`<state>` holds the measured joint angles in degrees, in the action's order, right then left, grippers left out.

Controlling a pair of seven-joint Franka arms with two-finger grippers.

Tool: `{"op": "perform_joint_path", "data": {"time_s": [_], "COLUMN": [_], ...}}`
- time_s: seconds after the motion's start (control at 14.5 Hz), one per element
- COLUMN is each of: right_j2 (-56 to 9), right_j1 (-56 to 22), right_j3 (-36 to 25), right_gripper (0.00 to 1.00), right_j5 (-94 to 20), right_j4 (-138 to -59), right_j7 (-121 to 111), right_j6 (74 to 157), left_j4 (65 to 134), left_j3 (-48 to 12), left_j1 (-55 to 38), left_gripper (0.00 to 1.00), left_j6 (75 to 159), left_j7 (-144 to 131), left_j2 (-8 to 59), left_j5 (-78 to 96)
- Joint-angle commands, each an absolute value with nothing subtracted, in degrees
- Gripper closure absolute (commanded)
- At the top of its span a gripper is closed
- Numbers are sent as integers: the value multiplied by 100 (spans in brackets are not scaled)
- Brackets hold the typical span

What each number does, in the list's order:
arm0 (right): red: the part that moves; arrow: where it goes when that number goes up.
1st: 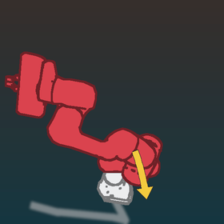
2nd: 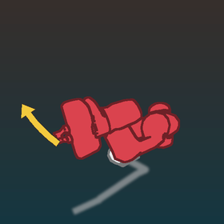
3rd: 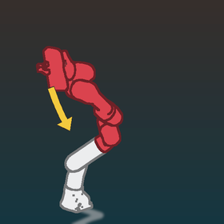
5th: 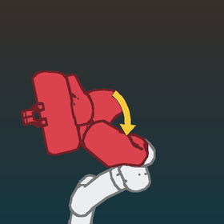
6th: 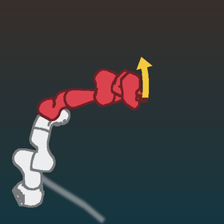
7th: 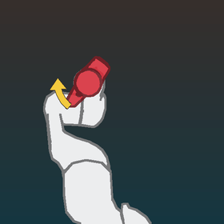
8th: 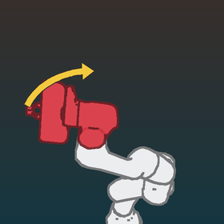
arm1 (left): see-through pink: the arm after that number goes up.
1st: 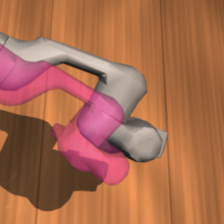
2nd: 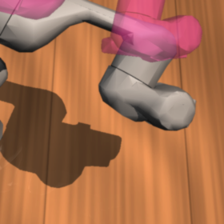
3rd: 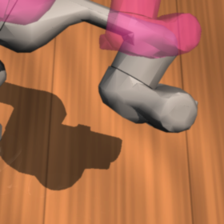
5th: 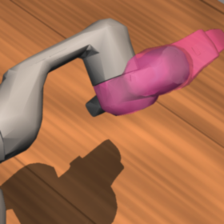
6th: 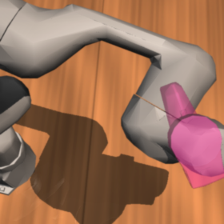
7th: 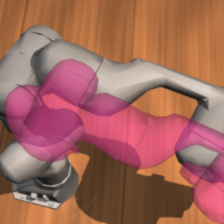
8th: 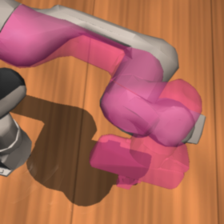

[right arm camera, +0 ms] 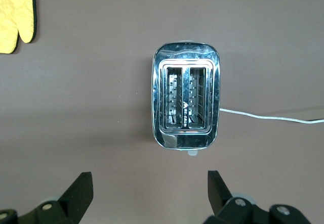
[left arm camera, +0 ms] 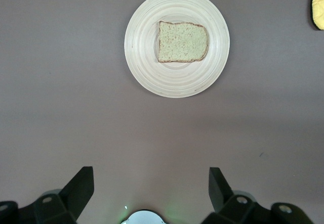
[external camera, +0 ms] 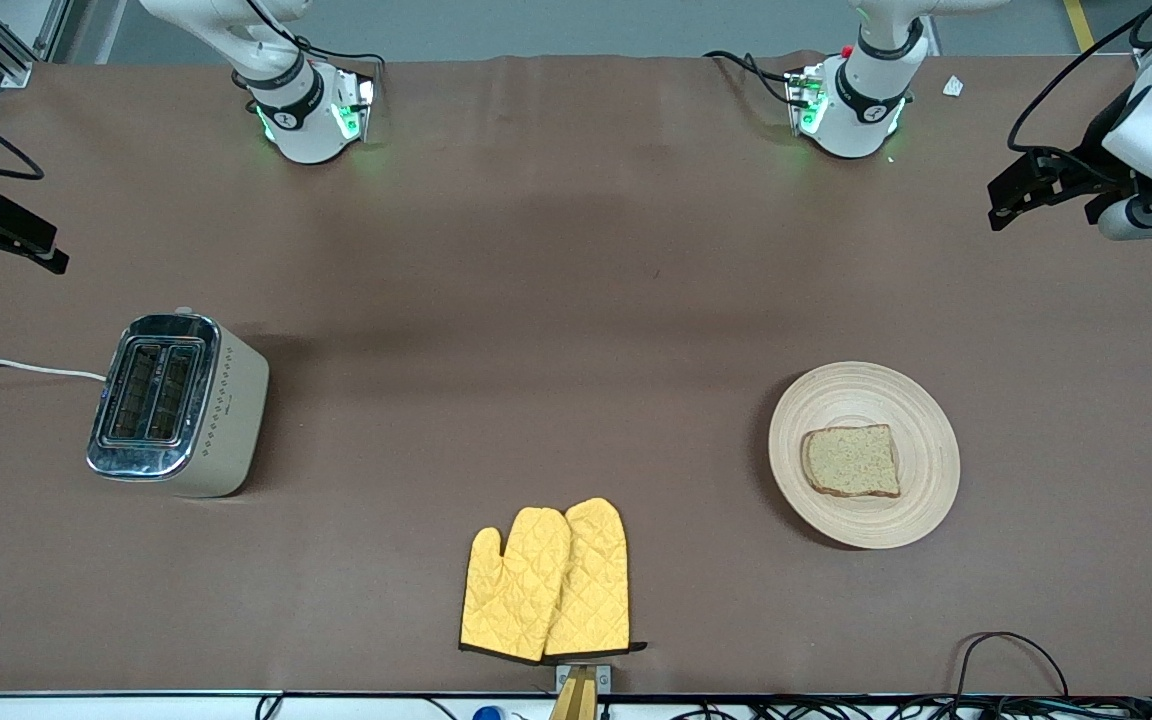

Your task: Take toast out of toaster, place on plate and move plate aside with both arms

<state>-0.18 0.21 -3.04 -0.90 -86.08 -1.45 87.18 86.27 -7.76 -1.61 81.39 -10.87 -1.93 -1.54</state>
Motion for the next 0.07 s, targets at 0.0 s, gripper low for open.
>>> {"op": "perform_joint_path", "data": {"time_s": [0.0], "right_j2": [35], "right_j1": [53], "right_j3": [-281], "right_gripper": [0], "right_j5": [-53], "right_j4": [-8640], "right_j7": [-123], "right_j6": [8815], "left_j4": [8561], "left_j3": [-773], "left_j1": [-158], "left_gripper": [0], "left_j6": [7972], "left_j7": [-1046], "left_j2": [-255], "left_j5": [-211]}}
